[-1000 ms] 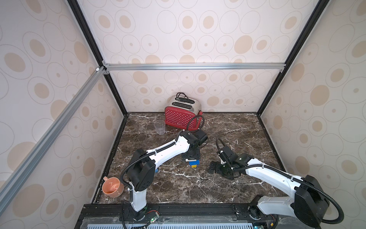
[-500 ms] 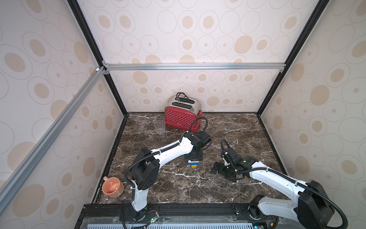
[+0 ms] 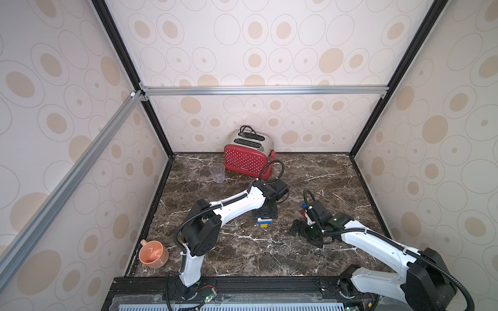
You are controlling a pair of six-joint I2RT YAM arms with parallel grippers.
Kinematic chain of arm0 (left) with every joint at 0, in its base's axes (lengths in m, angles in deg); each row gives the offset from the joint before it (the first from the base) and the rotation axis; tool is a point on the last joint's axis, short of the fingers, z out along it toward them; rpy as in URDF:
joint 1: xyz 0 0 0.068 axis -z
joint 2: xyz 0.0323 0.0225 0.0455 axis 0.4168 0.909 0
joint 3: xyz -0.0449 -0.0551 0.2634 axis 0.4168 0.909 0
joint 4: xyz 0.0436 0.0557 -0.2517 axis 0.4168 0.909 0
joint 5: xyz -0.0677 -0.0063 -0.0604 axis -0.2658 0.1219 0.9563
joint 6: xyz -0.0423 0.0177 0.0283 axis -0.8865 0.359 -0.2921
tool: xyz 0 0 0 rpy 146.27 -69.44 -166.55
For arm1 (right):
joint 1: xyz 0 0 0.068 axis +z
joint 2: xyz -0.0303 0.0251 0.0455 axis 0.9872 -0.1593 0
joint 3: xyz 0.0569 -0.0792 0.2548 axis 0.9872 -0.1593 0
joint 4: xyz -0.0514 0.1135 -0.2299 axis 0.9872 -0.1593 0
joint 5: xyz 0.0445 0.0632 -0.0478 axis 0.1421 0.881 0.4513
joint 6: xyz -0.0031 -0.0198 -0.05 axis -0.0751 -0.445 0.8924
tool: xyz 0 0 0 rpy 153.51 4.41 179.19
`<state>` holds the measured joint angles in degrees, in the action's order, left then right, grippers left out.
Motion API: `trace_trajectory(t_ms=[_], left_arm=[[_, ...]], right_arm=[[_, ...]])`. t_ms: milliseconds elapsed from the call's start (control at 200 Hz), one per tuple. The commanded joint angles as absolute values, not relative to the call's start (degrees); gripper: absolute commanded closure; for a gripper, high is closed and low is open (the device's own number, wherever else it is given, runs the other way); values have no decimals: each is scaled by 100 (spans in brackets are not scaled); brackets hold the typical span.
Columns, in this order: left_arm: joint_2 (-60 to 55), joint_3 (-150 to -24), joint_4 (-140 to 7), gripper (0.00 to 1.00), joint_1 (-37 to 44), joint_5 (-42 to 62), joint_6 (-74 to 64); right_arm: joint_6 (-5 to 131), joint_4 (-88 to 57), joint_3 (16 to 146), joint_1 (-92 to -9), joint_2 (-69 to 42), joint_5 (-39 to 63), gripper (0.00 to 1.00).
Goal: Assemble a carrot with lego
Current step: Assemble the lego brick with the lego brick.
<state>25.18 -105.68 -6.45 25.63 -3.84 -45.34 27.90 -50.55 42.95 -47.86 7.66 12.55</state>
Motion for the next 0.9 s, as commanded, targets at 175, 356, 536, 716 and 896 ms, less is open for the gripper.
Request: trace_trajectory(t_ms=[175, 356, 536, 716, 896], left_arm=[[2633, -10657, -358, 54, 2608, -365, -4612], [2560, -10506, -324, 54, 2617, -353, -4592], [2583, -10601, -223, 54, 2610, -486, -4542], [2613, -10476, -416, 54, 2618, -371, -4596], [2688, -10244, -783, 55, 2616, 12, -4707]], right_arm=[[2836, -5163, 4241, -4857, 821, 1311, 1], [2841, -5162, 4250, -4861, 824, 1302, 1], [2828, -5163, 4263, -4863, 806, 1302, 1], [2845, -5201, 4294, -4863, 799, 1277, 1], [2863, -5262, 4318, -4868, 815, 1267, 1]])
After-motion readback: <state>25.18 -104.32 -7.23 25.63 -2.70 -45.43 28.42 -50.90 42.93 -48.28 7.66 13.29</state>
